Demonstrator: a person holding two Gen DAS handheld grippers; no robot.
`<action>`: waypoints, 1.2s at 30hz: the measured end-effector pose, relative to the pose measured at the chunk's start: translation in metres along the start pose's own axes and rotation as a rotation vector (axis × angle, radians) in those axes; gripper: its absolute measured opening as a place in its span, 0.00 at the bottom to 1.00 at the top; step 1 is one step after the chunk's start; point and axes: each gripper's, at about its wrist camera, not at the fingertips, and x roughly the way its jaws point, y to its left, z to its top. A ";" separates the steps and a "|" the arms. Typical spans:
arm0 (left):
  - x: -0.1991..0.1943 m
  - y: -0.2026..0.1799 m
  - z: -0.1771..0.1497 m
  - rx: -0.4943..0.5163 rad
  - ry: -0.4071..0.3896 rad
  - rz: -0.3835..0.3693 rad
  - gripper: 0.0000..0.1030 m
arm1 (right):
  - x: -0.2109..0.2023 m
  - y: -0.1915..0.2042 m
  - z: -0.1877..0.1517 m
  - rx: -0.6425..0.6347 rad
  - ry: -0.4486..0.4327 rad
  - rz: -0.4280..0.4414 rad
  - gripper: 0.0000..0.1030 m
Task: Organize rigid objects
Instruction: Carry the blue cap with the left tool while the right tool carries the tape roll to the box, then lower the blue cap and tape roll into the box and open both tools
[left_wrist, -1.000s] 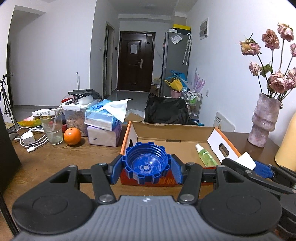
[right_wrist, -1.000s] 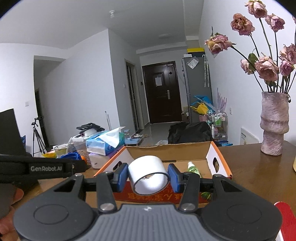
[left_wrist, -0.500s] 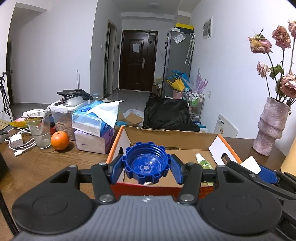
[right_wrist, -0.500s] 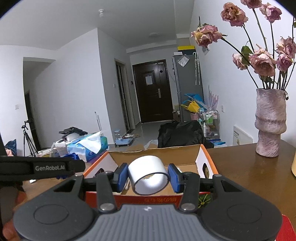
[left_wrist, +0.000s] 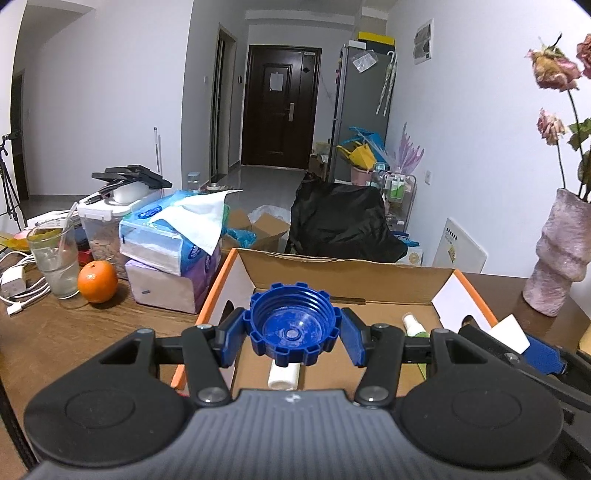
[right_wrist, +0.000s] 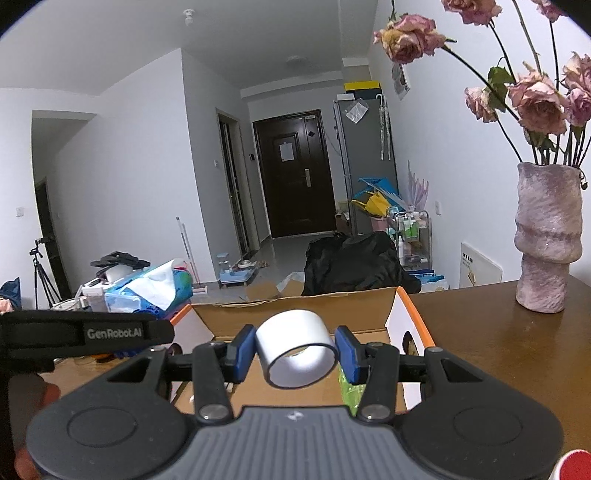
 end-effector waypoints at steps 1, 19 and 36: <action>0.004 -0.001 0.001 0.001 0.002 0.003 0.54 | 0.003 -0.001 0.001 0.000 0.001 -0.002 0.44; 0.056 -0.005 0.008 0.031 0.049 0.039 0.54 | 0.057 -0.013 0.004 -0.011 0.049 -0.045 0.44; 0.068 -0.004 0.006 0.060 0.059 0.075 0.83 | 0.072 -0.019 -0.001 -0.013 0.104 -0.082 0.46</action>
